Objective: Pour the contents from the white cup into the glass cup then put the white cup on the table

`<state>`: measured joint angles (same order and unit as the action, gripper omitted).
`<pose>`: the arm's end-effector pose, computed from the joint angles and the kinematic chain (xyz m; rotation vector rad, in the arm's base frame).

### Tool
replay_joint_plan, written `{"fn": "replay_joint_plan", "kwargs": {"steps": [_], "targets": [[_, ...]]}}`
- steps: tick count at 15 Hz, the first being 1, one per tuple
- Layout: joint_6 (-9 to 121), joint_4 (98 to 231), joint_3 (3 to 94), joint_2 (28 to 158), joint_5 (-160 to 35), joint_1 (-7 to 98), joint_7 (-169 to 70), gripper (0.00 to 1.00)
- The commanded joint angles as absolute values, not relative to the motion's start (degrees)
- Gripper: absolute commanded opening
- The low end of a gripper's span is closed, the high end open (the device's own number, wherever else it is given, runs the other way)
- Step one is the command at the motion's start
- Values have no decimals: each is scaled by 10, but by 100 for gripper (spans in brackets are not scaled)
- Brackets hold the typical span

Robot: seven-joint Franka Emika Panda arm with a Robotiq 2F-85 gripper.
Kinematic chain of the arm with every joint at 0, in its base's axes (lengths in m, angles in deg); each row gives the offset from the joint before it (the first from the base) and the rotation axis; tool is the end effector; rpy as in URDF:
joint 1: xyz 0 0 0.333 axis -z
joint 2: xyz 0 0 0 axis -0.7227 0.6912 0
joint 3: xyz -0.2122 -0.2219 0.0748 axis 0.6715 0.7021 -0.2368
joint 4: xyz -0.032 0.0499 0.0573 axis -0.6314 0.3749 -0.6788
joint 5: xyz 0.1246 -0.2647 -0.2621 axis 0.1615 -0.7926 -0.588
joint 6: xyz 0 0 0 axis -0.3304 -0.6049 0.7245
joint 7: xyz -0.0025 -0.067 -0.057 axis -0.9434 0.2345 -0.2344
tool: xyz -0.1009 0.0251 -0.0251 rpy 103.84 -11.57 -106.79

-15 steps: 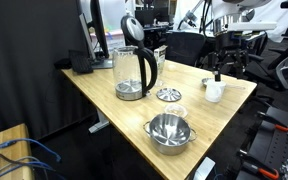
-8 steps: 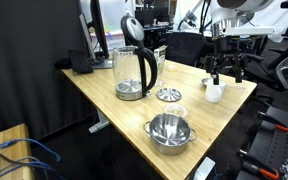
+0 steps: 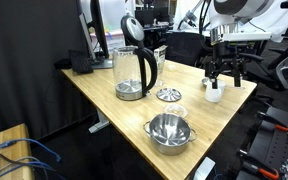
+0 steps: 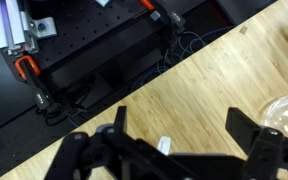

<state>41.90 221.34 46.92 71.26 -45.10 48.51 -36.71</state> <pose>0.3833 -0.0202 0.2588 -2.8180 0.7977 0.6460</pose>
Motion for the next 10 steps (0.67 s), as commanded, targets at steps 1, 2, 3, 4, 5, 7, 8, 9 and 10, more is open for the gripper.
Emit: {"fn": "replay_joint_plan", "kwargs": {"steps": [1, 2, 3, 4, 5, 7, 8, 9, 10], "targets": [[470, 2199, 470, 771, -419, 488, -363, 100], [490, 2195, 471, 786, -417, 488, -358, 100], [511, 2191, 472, 799, -417, 489, -352, 100], [532, 2187, 474, 810, -424, 489, -343, 100], [547, 2183, 477, 820, -426, 490, -336, 100], [566, 2178, 483, 831, -430, 491, -325, 100], [570, 2177, 485, 832, -430, 490, -323, 100], [574, 2179, 486, 833, -430, 489, -320, 100], [576, 2182, 486, 834, -429, 489, -318, 100]]}}
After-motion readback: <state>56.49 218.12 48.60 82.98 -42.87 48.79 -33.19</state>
